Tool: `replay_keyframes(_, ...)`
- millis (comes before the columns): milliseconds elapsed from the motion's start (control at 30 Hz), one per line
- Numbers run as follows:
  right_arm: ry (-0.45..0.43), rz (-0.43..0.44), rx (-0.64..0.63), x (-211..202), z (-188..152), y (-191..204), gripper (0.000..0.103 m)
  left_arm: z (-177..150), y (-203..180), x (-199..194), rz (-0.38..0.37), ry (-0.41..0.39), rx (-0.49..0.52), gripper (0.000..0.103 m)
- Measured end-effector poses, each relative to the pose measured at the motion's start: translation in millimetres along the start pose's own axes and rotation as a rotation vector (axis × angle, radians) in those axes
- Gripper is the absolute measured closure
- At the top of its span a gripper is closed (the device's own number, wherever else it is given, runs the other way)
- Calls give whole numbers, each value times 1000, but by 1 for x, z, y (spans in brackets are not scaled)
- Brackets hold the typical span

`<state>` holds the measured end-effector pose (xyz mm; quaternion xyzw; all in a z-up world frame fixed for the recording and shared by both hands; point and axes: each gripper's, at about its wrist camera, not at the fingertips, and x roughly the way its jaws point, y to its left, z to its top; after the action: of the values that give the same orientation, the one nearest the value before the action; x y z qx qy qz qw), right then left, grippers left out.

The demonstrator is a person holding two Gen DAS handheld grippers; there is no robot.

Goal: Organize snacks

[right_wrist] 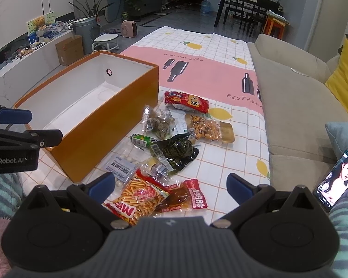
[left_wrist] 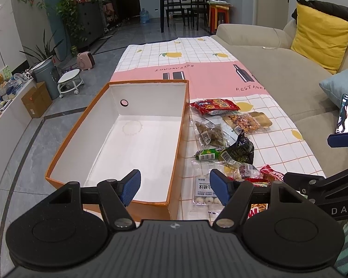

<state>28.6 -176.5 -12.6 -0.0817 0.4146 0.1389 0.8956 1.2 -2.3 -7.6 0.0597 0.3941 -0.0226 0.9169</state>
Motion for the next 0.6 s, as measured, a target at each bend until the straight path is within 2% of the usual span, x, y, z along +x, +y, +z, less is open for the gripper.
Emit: replay_keyframes(600, 0, -8, 10, -1, 1, -1, 4, 1, -1, 1, -5, 4, -2, 24)
